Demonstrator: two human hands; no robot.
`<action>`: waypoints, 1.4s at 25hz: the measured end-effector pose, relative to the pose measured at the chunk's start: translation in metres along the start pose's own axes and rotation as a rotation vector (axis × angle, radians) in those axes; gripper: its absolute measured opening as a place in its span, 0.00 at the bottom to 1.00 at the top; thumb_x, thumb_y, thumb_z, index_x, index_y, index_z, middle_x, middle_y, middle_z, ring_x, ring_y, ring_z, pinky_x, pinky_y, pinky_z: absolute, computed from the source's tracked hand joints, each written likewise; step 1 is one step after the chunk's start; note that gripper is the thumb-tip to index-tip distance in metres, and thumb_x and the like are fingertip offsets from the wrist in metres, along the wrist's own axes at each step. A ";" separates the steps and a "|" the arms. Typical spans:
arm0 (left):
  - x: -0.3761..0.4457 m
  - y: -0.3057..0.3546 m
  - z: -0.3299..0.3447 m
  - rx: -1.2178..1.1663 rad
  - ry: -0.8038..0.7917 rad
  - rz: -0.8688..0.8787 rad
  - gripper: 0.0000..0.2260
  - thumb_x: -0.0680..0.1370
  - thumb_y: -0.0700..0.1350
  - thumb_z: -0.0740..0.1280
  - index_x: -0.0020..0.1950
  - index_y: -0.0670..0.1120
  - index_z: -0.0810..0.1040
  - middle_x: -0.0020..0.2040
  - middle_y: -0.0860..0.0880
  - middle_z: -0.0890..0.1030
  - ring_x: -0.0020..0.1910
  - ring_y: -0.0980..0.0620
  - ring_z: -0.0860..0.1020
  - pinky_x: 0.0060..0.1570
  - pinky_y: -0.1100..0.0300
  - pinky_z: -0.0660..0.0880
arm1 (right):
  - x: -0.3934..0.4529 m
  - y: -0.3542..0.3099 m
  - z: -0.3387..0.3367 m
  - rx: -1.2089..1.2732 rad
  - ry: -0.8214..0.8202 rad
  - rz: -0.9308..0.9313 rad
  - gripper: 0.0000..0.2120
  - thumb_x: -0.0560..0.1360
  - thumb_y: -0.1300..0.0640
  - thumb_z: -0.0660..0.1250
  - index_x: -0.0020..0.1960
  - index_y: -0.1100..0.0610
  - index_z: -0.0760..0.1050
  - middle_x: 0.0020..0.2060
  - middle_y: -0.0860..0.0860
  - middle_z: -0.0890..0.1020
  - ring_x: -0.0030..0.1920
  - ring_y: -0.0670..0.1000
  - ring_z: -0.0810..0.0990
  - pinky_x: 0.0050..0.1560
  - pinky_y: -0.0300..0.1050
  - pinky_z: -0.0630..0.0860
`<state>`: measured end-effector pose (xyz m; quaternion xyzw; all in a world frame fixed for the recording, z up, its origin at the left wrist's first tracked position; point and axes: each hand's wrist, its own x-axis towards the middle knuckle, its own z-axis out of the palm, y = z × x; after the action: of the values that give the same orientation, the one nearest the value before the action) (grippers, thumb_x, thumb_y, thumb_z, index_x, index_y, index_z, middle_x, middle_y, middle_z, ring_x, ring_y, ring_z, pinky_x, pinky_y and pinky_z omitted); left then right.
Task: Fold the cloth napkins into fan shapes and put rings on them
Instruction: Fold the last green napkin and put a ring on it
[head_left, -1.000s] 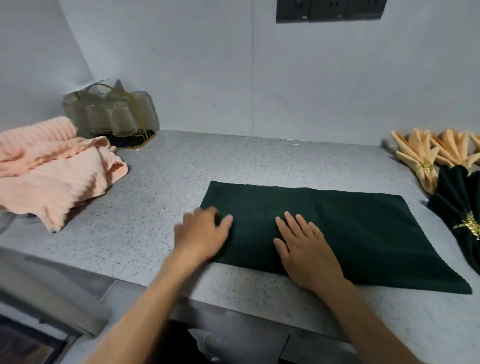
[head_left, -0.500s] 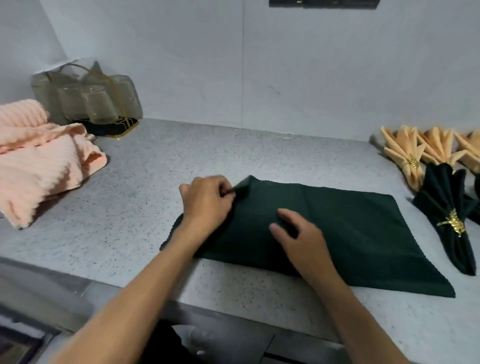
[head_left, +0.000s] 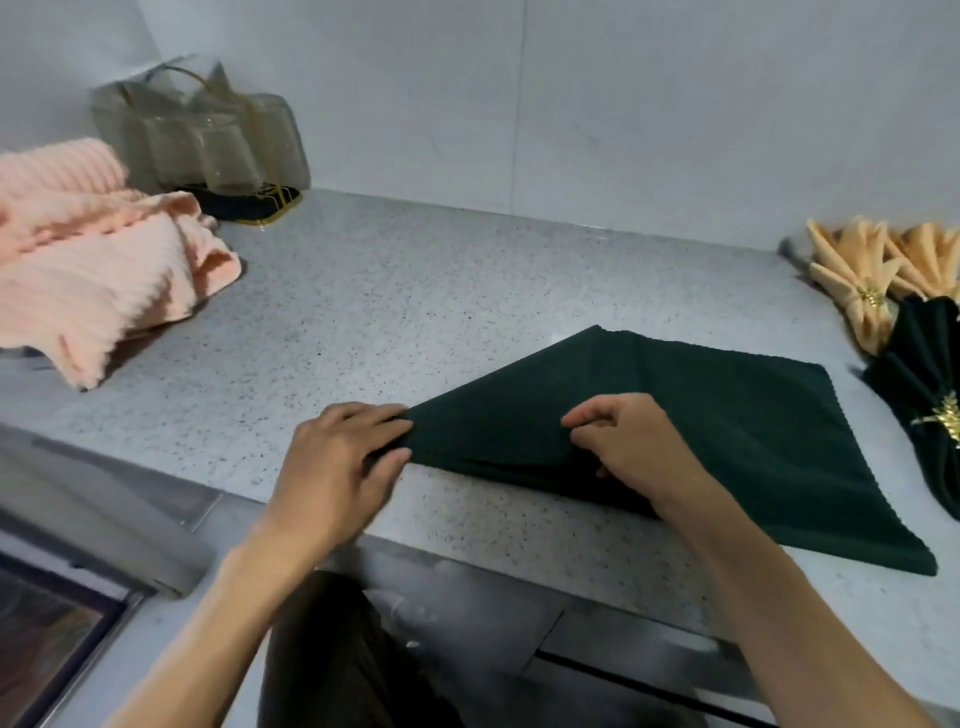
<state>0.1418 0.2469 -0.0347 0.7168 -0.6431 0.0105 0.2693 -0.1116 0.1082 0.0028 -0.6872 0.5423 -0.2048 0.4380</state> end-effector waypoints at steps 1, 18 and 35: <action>-0.006 -0.012 -0.009 -0.026 0.026 -0.034 0.16 0.76 0.56 0.65 0.57 0.50 0.84 0.57 0.55 0.83 0.56 0.49 0.79 0.55 0.52 0.75 | -0.001 -0.001 -0.002 -0.010 -0.014 0.005 0.08 0.75 0.65 0.69 0.45 0.53 0.83 0.37 0.53 0.84 0.33 0.49 0.79 0.33 0.42 0.79; -0.015 -0.017 -0.011 -0.121 0.133 -0.198 0.04 0.73 0.41 0.75 0.46 0.48 0.87 0.47 0.54 0.85 0.50 0.50 0.81 0.53 0.52 0.77 | -0.017 0.010 -0.011 -0.225 -0.097 -0.106 0.08 0.72 0.60 0.73 0.37 0.47 0.83 0.33 0.43 0.84 0.34 0.40 0.81 0.35 0.33 0.73; 0.039 0.078 0.058 0.290 -0.424 -0.033 0.35 0.71 0.67 0.30 0.76 0.57 0.29 0.77 0.57 0.33 0.78 0.46 0.36 0.75 0.38 0.39 | 0.023 -0.015 0.066 -0.688 -0.136 -0.327 0.31 0.83 0.39 0.42 0.81 0.52 0.46 0.80 0.49 0.46 0.79 0.49 0.42 0.78 0.51 0.39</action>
<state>0.0570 0.1856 -0.0416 0.7443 -0.6654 -0.0525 0.0230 -0.0461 0.1126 -0.0245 -0.8834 0.4322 -0.0320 0.1782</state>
